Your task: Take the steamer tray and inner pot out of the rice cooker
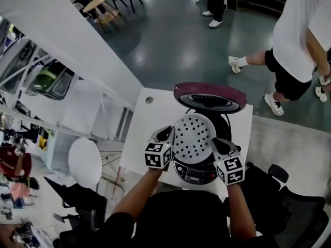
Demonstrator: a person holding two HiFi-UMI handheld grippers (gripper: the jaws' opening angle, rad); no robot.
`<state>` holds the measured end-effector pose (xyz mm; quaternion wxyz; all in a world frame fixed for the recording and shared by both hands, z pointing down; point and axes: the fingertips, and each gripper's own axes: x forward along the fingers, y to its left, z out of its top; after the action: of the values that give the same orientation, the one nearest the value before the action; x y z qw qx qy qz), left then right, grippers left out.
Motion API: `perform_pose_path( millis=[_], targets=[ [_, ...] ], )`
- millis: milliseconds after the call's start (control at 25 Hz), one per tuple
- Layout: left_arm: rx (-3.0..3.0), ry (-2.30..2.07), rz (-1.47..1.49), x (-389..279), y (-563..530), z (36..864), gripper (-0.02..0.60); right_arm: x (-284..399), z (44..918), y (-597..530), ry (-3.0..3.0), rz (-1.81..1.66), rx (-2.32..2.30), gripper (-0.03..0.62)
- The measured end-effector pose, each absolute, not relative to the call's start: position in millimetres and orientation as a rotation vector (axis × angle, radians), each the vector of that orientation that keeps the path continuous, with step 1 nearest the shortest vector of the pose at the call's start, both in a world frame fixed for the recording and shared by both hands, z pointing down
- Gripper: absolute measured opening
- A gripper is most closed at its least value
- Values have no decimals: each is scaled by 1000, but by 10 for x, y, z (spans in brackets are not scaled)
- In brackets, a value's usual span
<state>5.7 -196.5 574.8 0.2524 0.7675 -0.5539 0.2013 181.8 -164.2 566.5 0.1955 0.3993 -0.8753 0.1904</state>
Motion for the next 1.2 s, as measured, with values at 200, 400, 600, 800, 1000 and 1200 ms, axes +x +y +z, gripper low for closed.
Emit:
perform_pose_path(
  millis=[200, 400, 600, 800, 1000, 1200],
  targets=[
    [2118, -1524, 537, -289, -1866, 5682, 24, 1539, 5636, -1475, -2459, 550, 1099, 8],
    [2087, -1525, 475, -777, -1852, 5684, 25, 1071, 5562, -1355, -2471, 545, 1080, 5],
    [2095, -1519, 434, -1268, -1901, 5671, 24, 552, 5553, -1277, -2463, 528, 1081, 5],
    [2076, -1478, 391, -1708, -2007, 5760, 24, 55, 5563, -1226, -2437, 527, 1084, 5],
    [2037, -1427, 348, -2081, -2127, 5972, 25, -283, 5572, -1229, -2396, 520, 1090, 5],
    [2004, -1382, 315, -2395, -2259, 6219, 26, -480, 5590, -1279, -2344, 527, 1134, 5]
  ],
)
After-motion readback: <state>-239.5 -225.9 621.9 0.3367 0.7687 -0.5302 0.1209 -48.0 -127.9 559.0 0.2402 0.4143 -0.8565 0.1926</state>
